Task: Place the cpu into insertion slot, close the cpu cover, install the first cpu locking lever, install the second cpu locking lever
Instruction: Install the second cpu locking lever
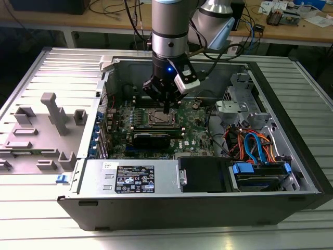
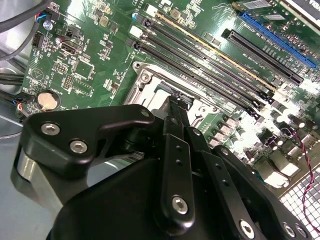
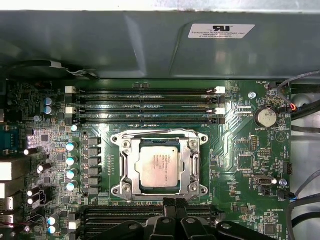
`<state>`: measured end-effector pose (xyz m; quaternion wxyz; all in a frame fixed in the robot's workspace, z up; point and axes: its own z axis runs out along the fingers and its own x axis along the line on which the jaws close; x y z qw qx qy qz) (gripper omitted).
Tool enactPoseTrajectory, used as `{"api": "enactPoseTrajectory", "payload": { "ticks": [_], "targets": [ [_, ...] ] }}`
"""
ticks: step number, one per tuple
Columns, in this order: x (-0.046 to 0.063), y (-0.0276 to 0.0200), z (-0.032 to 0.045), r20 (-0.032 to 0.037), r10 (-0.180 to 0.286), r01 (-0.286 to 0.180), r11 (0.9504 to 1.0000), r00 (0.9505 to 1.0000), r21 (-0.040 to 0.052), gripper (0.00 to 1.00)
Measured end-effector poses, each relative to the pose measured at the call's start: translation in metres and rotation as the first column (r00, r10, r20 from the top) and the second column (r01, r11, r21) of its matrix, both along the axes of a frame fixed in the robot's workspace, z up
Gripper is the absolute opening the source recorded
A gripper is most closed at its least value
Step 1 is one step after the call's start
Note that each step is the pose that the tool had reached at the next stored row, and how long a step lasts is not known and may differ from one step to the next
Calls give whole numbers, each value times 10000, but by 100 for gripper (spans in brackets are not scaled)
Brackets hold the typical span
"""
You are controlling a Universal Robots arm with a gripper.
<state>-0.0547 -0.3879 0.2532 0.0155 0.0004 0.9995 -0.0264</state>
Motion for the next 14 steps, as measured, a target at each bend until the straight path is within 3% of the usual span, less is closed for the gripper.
{"api": "enactPoseTrajectory", "payload": {
  "ticks": [14],
  "targets": [
    [-8,-49,7,-5,2,-2,10000,10000,1,11]
  ]
}}
